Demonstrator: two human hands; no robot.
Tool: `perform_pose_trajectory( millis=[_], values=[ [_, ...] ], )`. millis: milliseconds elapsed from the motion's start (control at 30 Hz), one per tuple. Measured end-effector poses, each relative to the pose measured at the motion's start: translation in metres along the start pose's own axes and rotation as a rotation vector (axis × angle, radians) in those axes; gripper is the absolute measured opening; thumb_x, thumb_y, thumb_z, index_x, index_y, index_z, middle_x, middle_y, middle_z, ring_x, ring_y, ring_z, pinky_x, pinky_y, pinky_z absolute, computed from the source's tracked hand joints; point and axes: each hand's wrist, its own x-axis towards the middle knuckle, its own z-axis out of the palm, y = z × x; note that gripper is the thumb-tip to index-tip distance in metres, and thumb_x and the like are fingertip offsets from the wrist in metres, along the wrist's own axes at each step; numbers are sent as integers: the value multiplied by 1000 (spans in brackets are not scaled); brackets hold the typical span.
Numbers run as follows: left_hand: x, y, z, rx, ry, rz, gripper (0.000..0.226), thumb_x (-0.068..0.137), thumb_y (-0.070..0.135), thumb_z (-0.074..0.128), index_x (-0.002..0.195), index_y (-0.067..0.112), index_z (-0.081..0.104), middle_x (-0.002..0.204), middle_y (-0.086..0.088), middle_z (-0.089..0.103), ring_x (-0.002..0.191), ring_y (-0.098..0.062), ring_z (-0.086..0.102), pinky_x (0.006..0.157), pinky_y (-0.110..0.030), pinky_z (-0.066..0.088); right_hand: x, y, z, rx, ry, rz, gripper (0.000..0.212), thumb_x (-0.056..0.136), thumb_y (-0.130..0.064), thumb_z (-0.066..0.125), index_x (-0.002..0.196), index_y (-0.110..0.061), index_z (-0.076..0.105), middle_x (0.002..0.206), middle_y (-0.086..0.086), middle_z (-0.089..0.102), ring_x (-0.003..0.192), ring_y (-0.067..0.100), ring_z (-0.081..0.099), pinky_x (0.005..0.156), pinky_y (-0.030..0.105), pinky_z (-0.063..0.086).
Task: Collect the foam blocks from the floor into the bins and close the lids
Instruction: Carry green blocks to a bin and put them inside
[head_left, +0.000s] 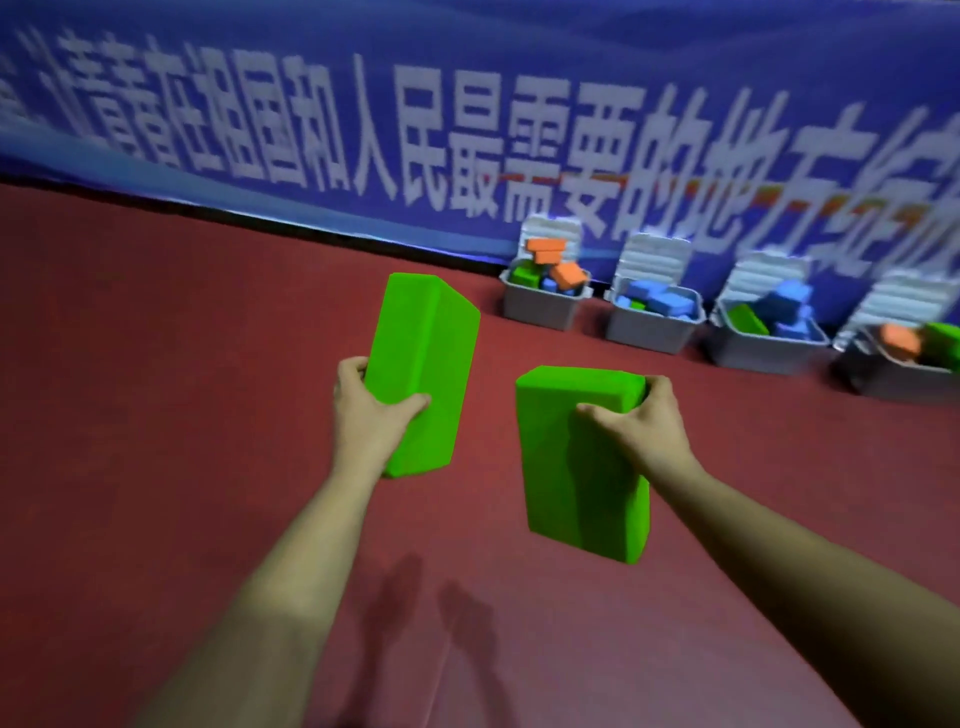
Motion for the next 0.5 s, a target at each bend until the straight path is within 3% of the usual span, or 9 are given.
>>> perform_pose_trajectory(
  millis=[133,300,500],
  values=[
    [-42,58,108,-39,-174,69,74,62,19,90,122,12,47,121,-8,57,109,-24,54,84,-27,38,-4,69,-116,-7,175,82,89,41,-67,81,106,-17,46,111,9,61,101,24,62,91,45,53],
    [-124,128,245,-51,-338,130,75,61,19,90,123,11,48,123,-11,58,111,-26,55,91,-33,41,-20,160,-267,-32,361,161,74,56,-48,91,105,-16,46,111,10,60,101,26,61,90,45,52],
    [-218,208,381,-116,-491,162,72,62,19,90,121,12,49,120,-11,61,107,-25,58,86,-30,41,-27,248,-419,-91,510,243,70,59,-39,93,106,-13,47,110,12,59,99,27,60,87,42,52]
  ],
)
